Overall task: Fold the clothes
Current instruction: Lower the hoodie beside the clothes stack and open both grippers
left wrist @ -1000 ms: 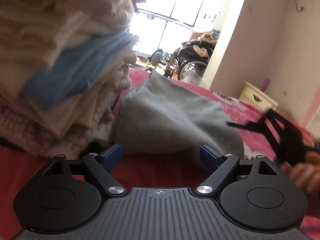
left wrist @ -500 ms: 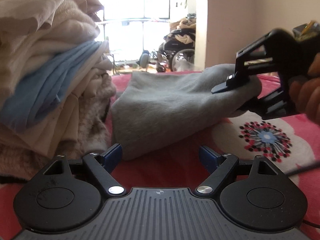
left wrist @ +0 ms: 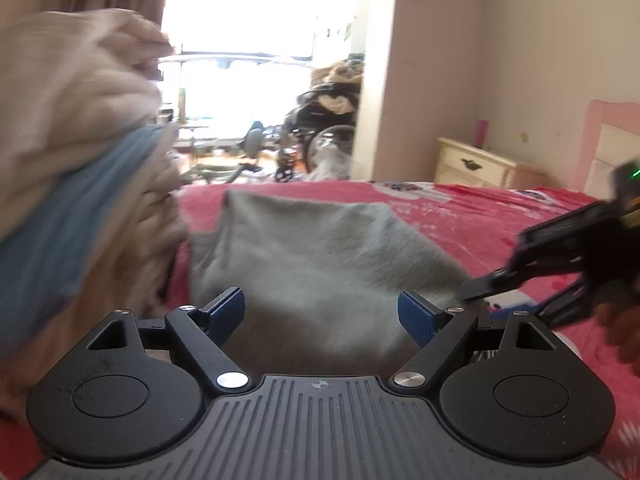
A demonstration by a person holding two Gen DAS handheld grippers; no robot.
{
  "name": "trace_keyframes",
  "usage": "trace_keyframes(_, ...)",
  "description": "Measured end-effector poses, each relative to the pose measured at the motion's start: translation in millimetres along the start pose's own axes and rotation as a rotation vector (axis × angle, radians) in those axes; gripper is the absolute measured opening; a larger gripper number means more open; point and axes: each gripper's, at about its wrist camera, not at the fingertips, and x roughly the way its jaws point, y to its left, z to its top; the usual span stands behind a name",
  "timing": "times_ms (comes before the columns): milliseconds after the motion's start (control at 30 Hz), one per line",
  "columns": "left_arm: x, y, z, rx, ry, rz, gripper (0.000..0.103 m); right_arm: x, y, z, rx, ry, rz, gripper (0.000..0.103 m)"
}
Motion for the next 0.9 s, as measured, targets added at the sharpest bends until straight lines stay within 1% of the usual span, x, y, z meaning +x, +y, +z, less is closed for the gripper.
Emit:
trace_keyframes(33, 12, 2, 0, 0.002, 0.014, 0.004, 0.084, 7, 2, 5, -0.026, -0.012, 0.016, 0.036)
trace_keyframes(100, 37, 9, -3, -0.025, 0.07, 0.034, 0.078, 23, 7, 15, -0.08, -0.034, 0.046, 0.033)
trace_keyframes(133, 47, 14, -6, -0.044, 0.105, 0.053, 0.077, 35, 7, 16, -0.111, -0.034, 0.041, 0.029)
trace_keyframes(167, 53, 15, -10, -0.043, 0.124, 0.065, 0.077, 48, 6, 17, -0.141, -0.032, 0.037, 0.029)
trace_keyframes(200, 55, 13, -13, -0.025, 0.125, 0.075, 0.078, 67, 6, 19, -0.15, 0.01, 0.031, 0.029)
trace_keyframes(233, 55, 9, -15, -0.004, 0.12, 0.086, 0.078, 89, -4, 17, -0.135, 0.071, 0.019, 0.029)
trace_keyframes(267, 55, 6, -17, 0.012, 0.118, 0.098, 0.078, 111, -13, 15, -0.117, 0.13, 0.008, 0.034)
trace_keyframes(333, 56, 5, -18, 0.009, 0.117, 0.108, 0.078, 112, -32, 26, -0.02, 0.136, 0.048, 0.045)
trace_keyframes(400, 56, 5, -19, 0.007, 0.115, 0.107, 0.078, 97, -40, 42, 0.063, 0.109, 0.097, 0.045)
trace_keyframes(433, 54, 5, -18, 0.007, 0.112, 0.109, 0.078, 91, -43, 50, 0.086, 0.068, 0.115, 0.048)
trace_keyframes(467, 51, 5, -17, 0.008, 0.102, 0.109, 0.078, 86, -46, 58, 0.11, 0.029, 0.133, 0.054)
trace_keyframes(533, 41, 2, -12, 0.028, 0.043, 0.111, 0.08, 96, -53, 74, 0.172, 0.005, 0.128, 0.062)
trace_keyframes(600, 34, -2, -7, 0.058, -0.017, 0.119, 0.086, 126, -61, 82, 0.246, 0.056, 0.133, 0.065)
trace_keyframes(633, 38, -3, -4, 0.075, -0.021, 0.132, 0.087, 141, -65, 86, 0.283, 0.082, 0.136, 0.072)
trace_keyframes(667, 47, -4, -1, 0.088, -0.001, 0.152, 0.087, 156, -69, 90, 0.319, 0.108, 0.139, 0.073)
trace_keyframes(700, 59, -3, 0, 0.092, 0.038, 0.182, 0.087, 171, -73, 94, 0.356, 0.132, 0.141, 0.073)
trace_keyframes(733, 72, -1, 0, 0.092, 0.085, 0.218, 0.087, 180, -75, 94, 0.386, 0.134, 0.137, 0.07)
trace_keyframes(767, 84, 1, -1, 0.089, 0.128, 0.251, 0.087, 185, -75, 94, 0.392, 0.121, 0.157, 0.055)
trace_keyframes(800, 90, 5, -3, 0.074, 0.155, 0.266, 0.087, 186, -71, 95, 0.374, 0.113, 0.17, 0.045)
trace_keyframes(833, 91, 9, -3, 0.048, 0.16, 0.259, 0.087, 188, -66, 96, 0.355, 0.105, 0.184, 0.036)
trace_keyframes(867, 90, 11, -3, 0.028, 0.165, 0.258, 0.086, 187, -60, 99, 0.315, 0.091, 0.199, 0.031)
trace_keyframes(900, 89, 14, -3, 0.009, 0.17, 0.256, 0.083, 185, -55, 102, 0.281, 0.081, 0.224, 0.029)
